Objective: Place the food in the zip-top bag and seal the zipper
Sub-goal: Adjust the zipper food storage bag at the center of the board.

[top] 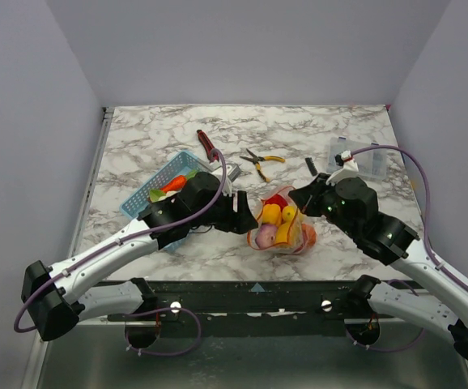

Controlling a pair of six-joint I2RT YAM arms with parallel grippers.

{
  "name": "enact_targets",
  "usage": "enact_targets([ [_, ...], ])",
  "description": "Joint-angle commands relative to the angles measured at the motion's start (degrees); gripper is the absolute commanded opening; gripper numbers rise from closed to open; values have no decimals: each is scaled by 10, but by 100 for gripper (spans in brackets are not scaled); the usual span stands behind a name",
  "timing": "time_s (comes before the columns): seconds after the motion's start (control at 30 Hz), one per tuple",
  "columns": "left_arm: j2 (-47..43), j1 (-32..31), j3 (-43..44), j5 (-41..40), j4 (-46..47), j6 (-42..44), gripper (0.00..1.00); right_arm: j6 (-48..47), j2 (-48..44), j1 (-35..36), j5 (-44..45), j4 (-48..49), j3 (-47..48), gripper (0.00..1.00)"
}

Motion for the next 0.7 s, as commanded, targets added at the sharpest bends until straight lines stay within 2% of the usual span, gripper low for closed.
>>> enact_targets([
  [0.0, 7, -4, -35, 38, 76, -49, 65, -5, -11, 2, 4, 4, 20, 0],
  [0.13, 30, -4, -36, 50, 90, -53, 57, -7, -9, 2, 0, -8, 25, 0],
  [0.33, 43, -5, -41, 55, 104, -58, 37, -13, -11, 2, 0, -22, 30, 0],
  [0.4, 46, -4, -41, 57, 105, -59, 27, -18, -8, 2, 0, -30, 34, 0],
  [0.5, 44, -4, -36, 47, 93, -57, 3, -31, 0, 2, -4, -45, 42, 0],
  [0.53, 43, -4, -32, 42, 87, -55, 0, -38, 3, 2, -10, -52, 45, 0],
  [0.67, 42, -4, 10, 32, 44, -32, 0, -67, 15, 2, -32, -72, 58, 0],
])
